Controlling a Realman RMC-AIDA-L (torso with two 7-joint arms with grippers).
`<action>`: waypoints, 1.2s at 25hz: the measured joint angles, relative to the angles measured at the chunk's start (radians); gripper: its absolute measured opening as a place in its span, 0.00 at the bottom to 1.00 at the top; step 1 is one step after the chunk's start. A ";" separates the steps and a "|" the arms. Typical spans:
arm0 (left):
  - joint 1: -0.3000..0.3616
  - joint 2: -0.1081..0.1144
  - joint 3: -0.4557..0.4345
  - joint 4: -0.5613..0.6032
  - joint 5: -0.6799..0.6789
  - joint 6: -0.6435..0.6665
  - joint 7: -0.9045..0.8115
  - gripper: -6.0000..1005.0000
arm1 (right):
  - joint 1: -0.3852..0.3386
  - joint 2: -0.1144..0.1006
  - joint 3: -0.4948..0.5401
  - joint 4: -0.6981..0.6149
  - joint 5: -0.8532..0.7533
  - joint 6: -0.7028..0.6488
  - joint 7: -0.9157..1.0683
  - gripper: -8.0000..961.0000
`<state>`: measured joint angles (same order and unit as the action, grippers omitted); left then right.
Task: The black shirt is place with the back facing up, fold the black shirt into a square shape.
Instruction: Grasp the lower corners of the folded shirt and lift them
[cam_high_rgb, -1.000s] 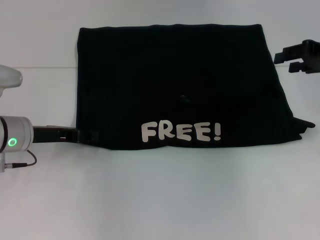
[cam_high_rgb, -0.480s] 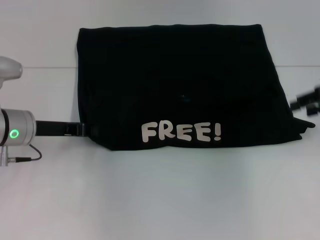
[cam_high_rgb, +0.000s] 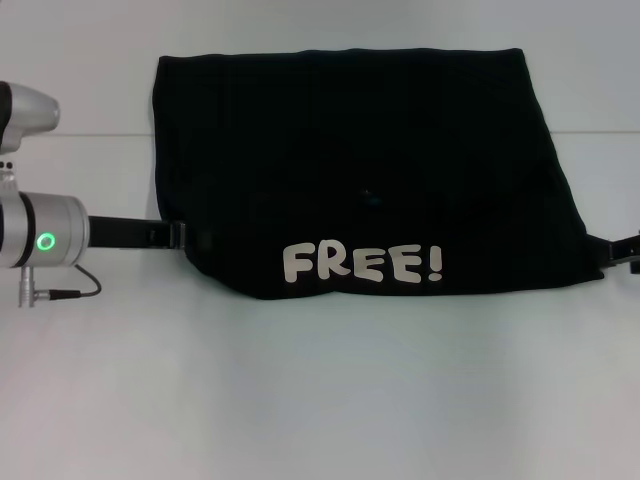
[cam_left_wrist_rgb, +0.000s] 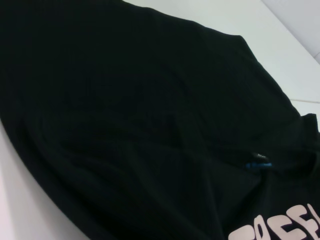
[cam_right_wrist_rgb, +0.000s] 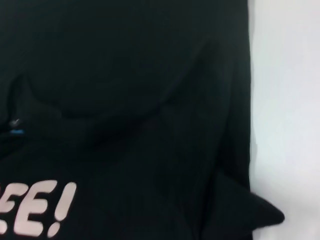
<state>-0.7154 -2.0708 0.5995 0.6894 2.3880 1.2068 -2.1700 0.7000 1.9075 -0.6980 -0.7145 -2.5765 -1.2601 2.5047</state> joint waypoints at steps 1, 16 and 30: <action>-0.005 -0.001 0.000 -0.001 0.000 -0.001 0.000 0.02 | -0.001 0.008 0.001 0.000 0.001 0.016 -0.006 0.72; -0.012 0.002 -0.006 -0.002 0.000 -0.015 -0.001 0.02 | -0.004 0.027 0.000 -0.090 -0.004 -0.020 -0.070 0.75; -0.007 0.004 -0.004 -0.005 0.000 -0.033 -0.001 0.02 | 0.018 0.065 -0.011 -0.066 -0.082 0.103 -0.105 0.78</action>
<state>-0.7226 -2.0671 0.5955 0.6841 2.3880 1.1735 -2.1706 0.7182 1.9727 -0.7087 -0.7805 -2.6588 -1.1569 2.3996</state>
